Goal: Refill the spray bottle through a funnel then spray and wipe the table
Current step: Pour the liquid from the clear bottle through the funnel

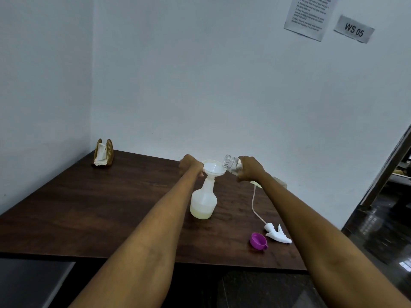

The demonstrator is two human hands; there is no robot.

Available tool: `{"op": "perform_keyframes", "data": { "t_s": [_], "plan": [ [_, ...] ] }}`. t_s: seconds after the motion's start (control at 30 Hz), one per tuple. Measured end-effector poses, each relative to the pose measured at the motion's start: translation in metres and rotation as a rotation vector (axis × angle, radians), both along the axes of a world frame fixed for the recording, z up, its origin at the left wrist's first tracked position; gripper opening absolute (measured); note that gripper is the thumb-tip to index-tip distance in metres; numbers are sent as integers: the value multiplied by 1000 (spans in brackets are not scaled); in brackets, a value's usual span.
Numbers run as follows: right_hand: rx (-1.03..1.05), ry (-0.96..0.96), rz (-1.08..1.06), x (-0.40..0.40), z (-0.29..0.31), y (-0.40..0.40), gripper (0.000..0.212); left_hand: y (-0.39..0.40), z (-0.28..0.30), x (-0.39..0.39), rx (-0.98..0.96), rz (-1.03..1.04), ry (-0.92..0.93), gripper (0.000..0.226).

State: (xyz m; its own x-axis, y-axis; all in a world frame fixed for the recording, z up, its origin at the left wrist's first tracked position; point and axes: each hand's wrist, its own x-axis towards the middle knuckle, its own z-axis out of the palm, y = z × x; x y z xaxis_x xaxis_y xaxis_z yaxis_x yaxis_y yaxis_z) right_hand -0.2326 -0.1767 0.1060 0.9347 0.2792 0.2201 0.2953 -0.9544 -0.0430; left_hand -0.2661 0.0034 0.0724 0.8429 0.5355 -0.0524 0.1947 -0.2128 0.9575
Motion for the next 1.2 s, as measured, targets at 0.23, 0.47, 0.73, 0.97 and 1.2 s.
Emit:
{"op": "perform_keyframes", "data": {
  "t_s": [0.23,0.47,0.73,0.97,1.2],
  "plan": [
    [-35,-16,6,-1,2,3,47,1,-2,1,-2,23,-14,19],
    [-65,-21,16,-4,1,3,41,1,-3,2,-17,25,-21,23],
    [-62,-9,21,-5,3,4,37,0,-1,0,4,15,-28,8],
    [-66,-26,19,-5,4,3,39,0,-3,3,-19,41,-29,23],
    [4,1,10,0,1,2,40,-1,-2,2,-26,38,-31,23]
  ]
}}
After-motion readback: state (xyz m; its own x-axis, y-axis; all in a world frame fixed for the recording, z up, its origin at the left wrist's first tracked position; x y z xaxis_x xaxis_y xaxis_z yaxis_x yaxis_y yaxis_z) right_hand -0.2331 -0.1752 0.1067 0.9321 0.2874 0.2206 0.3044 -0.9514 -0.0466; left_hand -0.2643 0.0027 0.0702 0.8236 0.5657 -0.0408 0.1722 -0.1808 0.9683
